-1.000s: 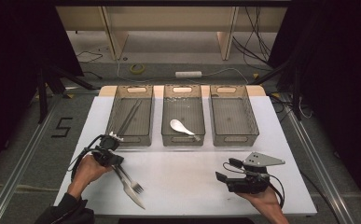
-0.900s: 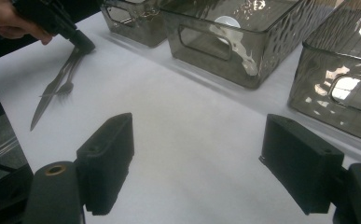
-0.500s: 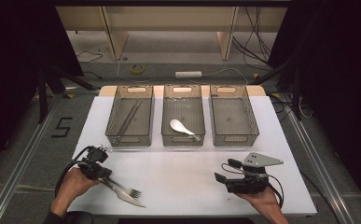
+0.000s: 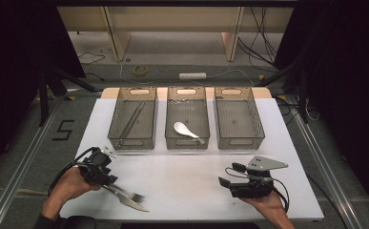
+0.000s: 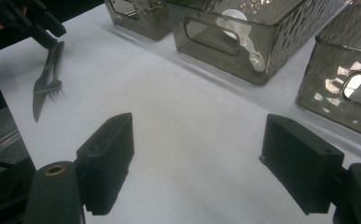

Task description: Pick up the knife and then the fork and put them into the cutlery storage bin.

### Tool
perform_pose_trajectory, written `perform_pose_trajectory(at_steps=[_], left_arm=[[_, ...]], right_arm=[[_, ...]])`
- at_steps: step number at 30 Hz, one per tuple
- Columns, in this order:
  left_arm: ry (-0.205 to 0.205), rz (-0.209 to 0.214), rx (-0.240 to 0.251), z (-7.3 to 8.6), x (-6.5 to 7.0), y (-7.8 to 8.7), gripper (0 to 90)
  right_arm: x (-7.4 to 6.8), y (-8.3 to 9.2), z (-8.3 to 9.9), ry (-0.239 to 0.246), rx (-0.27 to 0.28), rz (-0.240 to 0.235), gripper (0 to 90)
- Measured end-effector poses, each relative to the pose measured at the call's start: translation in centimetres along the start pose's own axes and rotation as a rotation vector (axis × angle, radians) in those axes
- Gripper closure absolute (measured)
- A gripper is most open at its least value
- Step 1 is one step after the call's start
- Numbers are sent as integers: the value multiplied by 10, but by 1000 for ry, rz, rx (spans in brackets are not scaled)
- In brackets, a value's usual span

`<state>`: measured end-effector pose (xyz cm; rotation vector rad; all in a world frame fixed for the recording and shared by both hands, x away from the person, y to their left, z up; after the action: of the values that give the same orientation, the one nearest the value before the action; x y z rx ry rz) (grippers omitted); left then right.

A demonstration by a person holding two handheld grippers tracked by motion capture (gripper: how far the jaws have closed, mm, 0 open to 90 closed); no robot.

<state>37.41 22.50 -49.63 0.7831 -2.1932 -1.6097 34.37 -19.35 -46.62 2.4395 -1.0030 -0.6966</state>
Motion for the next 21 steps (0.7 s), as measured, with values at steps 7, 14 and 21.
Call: perform_pose_trajectory(at_steps=[7,14,21], left_arm=[[-120,43,-39,9,6,7,391],[-229,104,-75,15,18,-5,320],[-295,106,-87,18,19,-9,332]], right_arm=[[0,0,-1,-2,1,-2,260],[0,0,-1,-1,1,-2,259],[0,-1,0,0,-3,-4,260]])
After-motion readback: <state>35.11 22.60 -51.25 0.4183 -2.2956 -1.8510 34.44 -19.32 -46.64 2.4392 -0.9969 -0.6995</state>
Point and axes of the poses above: each handheld gripper's, and its own axes: y roughly backward along the jaws, z roughly out of its underside, x roughly to its right, the point moved 6 cm from there along -y, roughly forward along the jaws, and after that the axes turned 10 degrees about -y, right-handed, at the moved point
